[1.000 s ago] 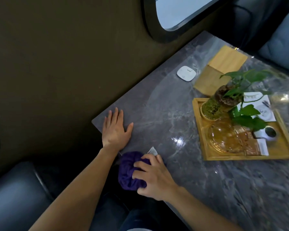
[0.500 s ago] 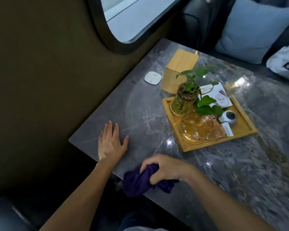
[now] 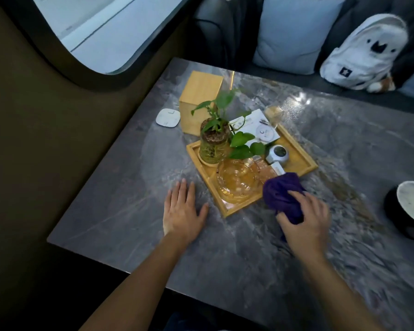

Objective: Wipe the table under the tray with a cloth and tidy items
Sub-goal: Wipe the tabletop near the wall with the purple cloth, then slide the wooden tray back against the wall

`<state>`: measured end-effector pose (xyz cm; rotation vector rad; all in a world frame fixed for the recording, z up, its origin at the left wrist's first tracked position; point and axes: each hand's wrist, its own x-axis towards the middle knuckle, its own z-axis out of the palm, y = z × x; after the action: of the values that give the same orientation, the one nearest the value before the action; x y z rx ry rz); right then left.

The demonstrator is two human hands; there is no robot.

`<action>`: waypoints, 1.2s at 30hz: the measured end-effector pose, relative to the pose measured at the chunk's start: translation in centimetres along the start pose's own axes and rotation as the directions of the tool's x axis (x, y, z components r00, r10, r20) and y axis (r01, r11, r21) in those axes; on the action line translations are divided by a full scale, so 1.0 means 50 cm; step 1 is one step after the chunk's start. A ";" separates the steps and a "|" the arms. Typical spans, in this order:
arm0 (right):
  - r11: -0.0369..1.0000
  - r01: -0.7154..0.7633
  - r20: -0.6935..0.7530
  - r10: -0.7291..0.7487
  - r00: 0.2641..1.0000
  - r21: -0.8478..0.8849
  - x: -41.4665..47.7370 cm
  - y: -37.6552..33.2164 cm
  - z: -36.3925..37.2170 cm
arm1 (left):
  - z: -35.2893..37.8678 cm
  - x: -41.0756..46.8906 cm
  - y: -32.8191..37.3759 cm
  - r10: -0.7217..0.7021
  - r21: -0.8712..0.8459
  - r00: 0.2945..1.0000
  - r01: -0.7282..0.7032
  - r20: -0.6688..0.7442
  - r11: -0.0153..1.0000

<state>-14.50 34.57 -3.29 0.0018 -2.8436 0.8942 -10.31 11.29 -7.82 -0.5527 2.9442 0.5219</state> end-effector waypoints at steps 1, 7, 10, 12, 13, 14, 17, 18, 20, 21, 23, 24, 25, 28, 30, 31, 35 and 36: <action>0.995 -0.022 -0.028 0.020 0.999 -0.097 0.001 0.020 0.000 | 0.003 0.001 0.003 -0.004 0.003 1.000 0.004 0.002 1.000; 0.883 -0.017 0.223 0.137 0.965 -0.468 -0.003 0.085 0.002 | 0.007 0.003 0.004 -0.017 0.013 1.000 0.017 -0.007 1.000; 0.864 -0.005 0.378 0.224 0.898 -0.503 0.032 0.073 -0.019 | 0.001 0.009 0.007 -0.055 -0.088 0.995 0.048 -0.086 0.995; 0.903 -0.038 0.519 0.279 0.808 -0.428 0.072 0.066 -0.038 | -0.004 0.017 0.011 -0.091 -0.157 0.984 0.066 -0.154 0.985; 0.922 -0.057 0.605 0.297 0.739 -0.384 0.098 0.060 -0.050 | -0.007 0.020 0.015 -0.102 -0.188 0.977 0.066 -0.186 0.980; 0.933 -0.075 0.688 0.313 0.655 -0.353 0.126 0.055 -0.064 | -0.011 0.024 0.019 -0.112 -0.220 0.972 0.065 -0.208 0.973; 0.926 -0.204 0.836 0.376 0.400 -0.319 0.205 0.042 -0.106 | -0.036 0.035 0.039 -0.180 -0.311 0.976 0.134 -0.125 0.941; 0.919 -0.224 0.849 0.388 0.358 -0.326 0.228 0.039 -0.118 | -0.044 0.040 0.045 -0.212 -0.330 0.975 0.177 -0.073 0.927; 0.944 -0.180 0.847 0.327 0.419 -0.276 0.272 0.037 -0.130 | -0.055 0.051 0.055 -0.239 -0.327 0.971 0.236 0.032 0.915; 0.963 -0.161 0.817 0.268 0.511 -0.216 0.294 0.036 -0.130 | -0.059 0.055 0.060 -0.233 -0.318 0.970 0.241 0.065 0.917; 0.982 -0.176 0.681 0.176 0.711 -0.069 0.330 0.030 -0.119 | -0.063 0.064 0.066 -0.220 -0.315 0.970 0.243 0.106 0.917; 0.981 -0.193 0.605 0.162 0.780 -0.015 0.346 0.029 -0.108 | -0.063 0.069 0.068 -0.220 -0.319 0.968 0.248 0.122 0.915; 0.982 -0.190 0.536 0.148 0.831 0.023 0.361 0.028 -0.094 | -0.065 0.073 0.071 -0.225 -0.322 0.965 0.258 0.138 0.911; 0.992 -0.129 0.359 0.123 0.925 -0.008 0.388 0.033 -0.039 | -0.065 0.086 0.081 -0.229 -0.342 0.960 0.273 0.164 0.899; 0.991 -0.105 0.280 0.124 0.952 -0.083 0.392 0.034 -0.005 | -0.063 0.093 0.087 -0.236 -0.331 0.958 0.278 0.163 0.902; 0.987 -0.097 0.255 0.127 0.959 -0.127 0.392 0.034 0.010 | -0.062 0.095 0.090 -0.240 -0.317 0.958 0.280 0.159 0.906; 0.971 -0.055 0.241 0.113 0.964 -0.234 0.387 0.047 0.058 | -0.056 0.103 0.104 -0.260 -0.298 0.953 0.296 0.154 0.907; 0.968 -0.032 0.251 0.096 0.963 -0.247 0.389 0.054 0.067 | -0.055 0.106 0.108 -0.273 -0.294 0.950 0.308 0.154 0.905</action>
<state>-34.35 35.79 -4.53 -0.0022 -3.1995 0.5898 -17.33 13.29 -4.38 -0.9454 2.6189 0.9564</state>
